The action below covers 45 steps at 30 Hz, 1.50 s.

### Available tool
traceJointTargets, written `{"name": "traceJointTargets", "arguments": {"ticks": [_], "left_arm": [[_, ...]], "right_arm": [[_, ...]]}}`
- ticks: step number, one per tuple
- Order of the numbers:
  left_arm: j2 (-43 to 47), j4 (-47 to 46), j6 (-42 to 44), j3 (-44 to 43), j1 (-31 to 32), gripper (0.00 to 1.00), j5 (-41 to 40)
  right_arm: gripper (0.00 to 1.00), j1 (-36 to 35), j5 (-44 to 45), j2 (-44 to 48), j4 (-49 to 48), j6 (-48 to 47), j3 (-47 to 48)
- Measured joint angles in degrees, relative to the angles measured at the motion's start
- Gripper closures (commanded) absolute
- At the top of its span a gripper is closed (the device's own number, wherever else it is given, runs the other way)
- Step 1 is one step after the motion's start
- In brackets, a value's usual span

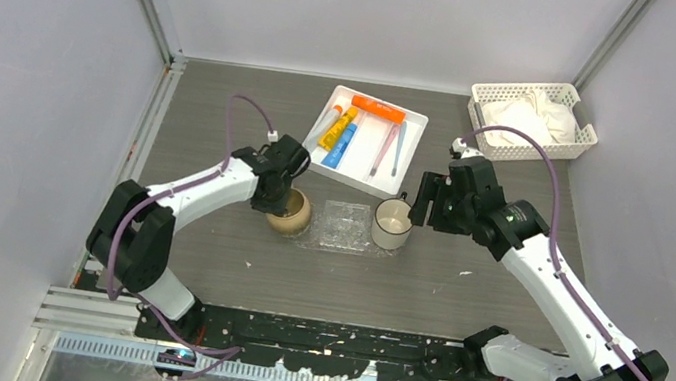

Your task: Prepare toiletry sets of a toothbrush and toothpaste on the tray

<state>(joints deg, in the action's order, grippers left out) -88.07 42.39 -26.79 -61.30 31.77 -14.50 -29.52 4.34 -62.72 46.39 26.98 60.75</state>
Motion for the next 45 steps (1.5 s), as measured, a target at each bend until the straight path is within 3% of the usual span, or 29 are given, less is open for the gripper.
{"name": "traceJointTargets", "arguments": {"ticks": [11,36,40,41,42,45], "left_arm": [[-0.35,-5.46,-0.33,4.74,1.53,0.76,-2.43],[-7.08,-6.51,-3.19,-1.44,8.33,0.60,-6.56],[-6.95,-6.08,-3.45,-1.44,8.66,0.43,-6.78],[-6.80,-5.90,-3.54,-1.44,8.68,0.33,-6.88],[-6.43,-5.60,-3.89,-1.44,8.72,0.04,-7.10],[-4.83,-4.46,-4.13,-1.42,8.72,0.00,-8.35]], "right_arm": [[0.28,0.00,-0.44,-0.72,-0.37,0.20,-1.38],[0.29,0.00,-1.29,-1.44,-3.08,0.37,-5.29],[0.29,0.00,-1.44,-1.44,-3.21,0.37,-5.33],[0.29,0.00,-1.46,-1.44,-3.30,0.37,-5.35],[0.29,0.00,-1.49,-1.44,-3.41,0.37,-5.35],[0.29,0.00,-1.51,-1.46,-3.65,0.37,-5.35]]}}
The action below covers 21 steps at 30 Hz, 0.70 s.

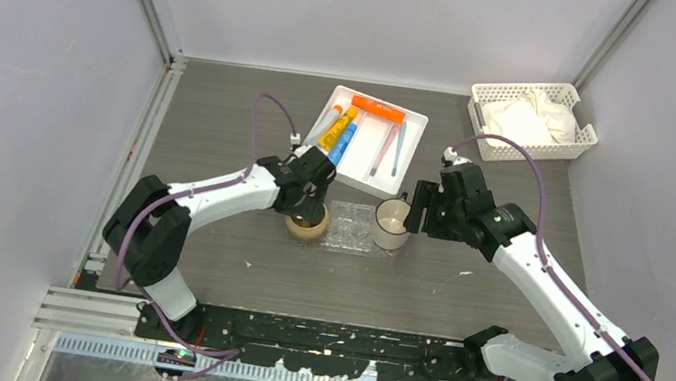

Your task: Prepare toiletry sets of a toothbrush and toothpaste on the tray

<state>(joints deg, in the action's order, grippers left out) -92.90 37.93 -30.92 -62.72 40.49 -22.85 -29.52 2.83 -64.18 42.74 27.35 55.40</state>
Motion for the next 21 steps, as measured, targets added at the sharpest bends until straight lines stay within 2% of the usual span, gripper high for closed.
{"name": "traceJointTargets", "arguments": {"ticks": [10,14,17,19,21], "left_arm": [[5.05,4.09,0.74,-1.97,-0.22,0.00,-2.08],[8.83,5.22,2.78,-6.03,-1.86,0.00,-1.86],[11.47,4.72,4.28,-7.45,-5.27,0.00,-0.09],[12.72,4.42,5.09,-7.41,-8.55,0.00,1.79],[13.35,4.02,5.95,-7.04,-11.32,0.00,3.04]], "right_arm": [[0.27,0.00,0.28,-3.82,0.22,0.00,3.54],[0.31,0.09,1.79,-8.57,0.15,-0.15,11.32],[0.41,0.79,1.95,-13.79,-0.63,-0.24,18.05],[0.42,1.73,1.44,-19.78,-1.86,-0.44,24.17],[0.48,2.78,0.96,-26.60,-3.02,-0.48,30.47]]}}
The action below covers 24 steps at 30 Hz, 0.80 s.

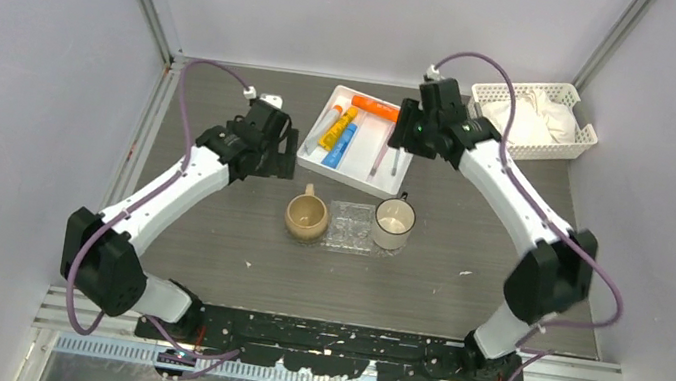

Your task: Prepare toiletry sets of a toothbrush and toothpaste on the tray

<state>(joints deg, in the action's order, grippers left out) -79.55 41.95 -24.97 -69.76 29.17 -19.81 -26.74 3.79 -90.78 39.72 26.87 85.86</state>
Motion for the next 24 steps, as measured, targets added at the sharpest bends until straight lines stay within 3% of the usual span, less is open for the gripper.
{"name": "traceJointTargets", "arguments": {"ticks": [2,5,9,17,24], "left_arm": [[0.35,-0.17,0.48,0.81,-1.64,0.00,0.46],[1.14,-0.48,1.31,2.73,-1.90,0.00,1.25],[3.08,-1.07,1.81,5.99,-1.92,0.00,2.67],[2.86,-3.19,3.15,7.45,-2.29,0.00,4.24],[0.85,-5.33,3.23,8.83,-2.29,0.00,5.57]], "right_arm": [[0.48,0.98,-0.39,-7.26,-1.73,-0.50,5.73],[0.37,2.84,-1.79,-17.75,-5.18,-0.92,12.72],[0.38,7.21,-7.08,-28.50,-11.28,1.90,15.76],[0.41,17.33,-16.46,-36.92,-24.17,13.88,15.13],[0.44,18.60,-21.09,-41.75,-32.04,20.09,19.61]]}}
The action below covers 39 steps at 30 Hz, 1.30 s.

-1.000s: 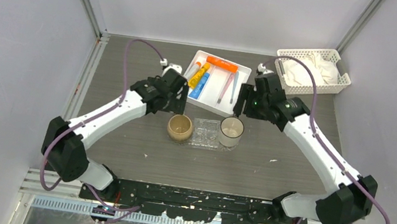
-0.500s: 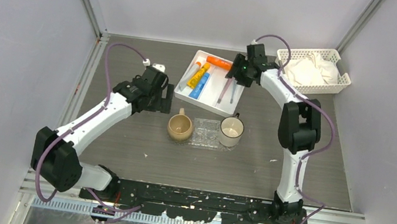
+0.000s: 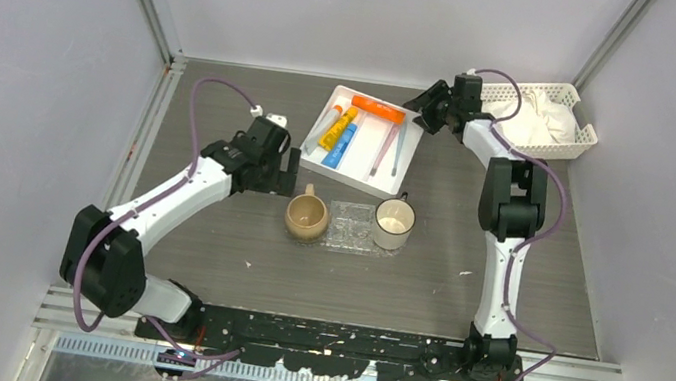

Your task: Prepare toiletry sets of a toothbrush and toothpaste on the tray

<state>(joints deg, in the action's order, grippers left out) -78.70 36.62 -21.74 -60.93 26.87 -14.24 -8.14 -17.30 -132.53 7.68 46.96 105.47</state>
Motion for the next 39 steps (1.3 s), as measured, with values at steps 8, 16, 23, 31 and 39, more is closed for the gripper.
{"name": "traceJointTargets", "arguments": {"ticks": [8,16,23,31,39], "left_arm": [[-1.60,-1.27,0.00,0.11,-0.02,0.00,0.39],[-3.32,-1.81,-0.02,0.13,-0.02,0.00,0.76],[-3.45,-2.56,0.00,0.28,-0.04,0.00,0.76],[-3.50,-3.13,-0.02,0.57,-0.15,0.00,0.79],[-3.50,-3.39,-0.02,1.42,-0.17,0.00,0.79]], "right_arm": [[0.46,-0.07,-2.93,-4.46,-2.05,2.78,1.66],[0.54,-0.09,-3.89,-5.14,-4.55,3.98,1.66],[0.56,-0.15,-5.44,-6.82,-7.85,5.92,1.31],[0.90,-0.28,-7.45,-6.80,-13.66,8.59,-1.51],[0.99,-0.04,-9.22,-6.80,-19.12,11.76,-3.69]]}}
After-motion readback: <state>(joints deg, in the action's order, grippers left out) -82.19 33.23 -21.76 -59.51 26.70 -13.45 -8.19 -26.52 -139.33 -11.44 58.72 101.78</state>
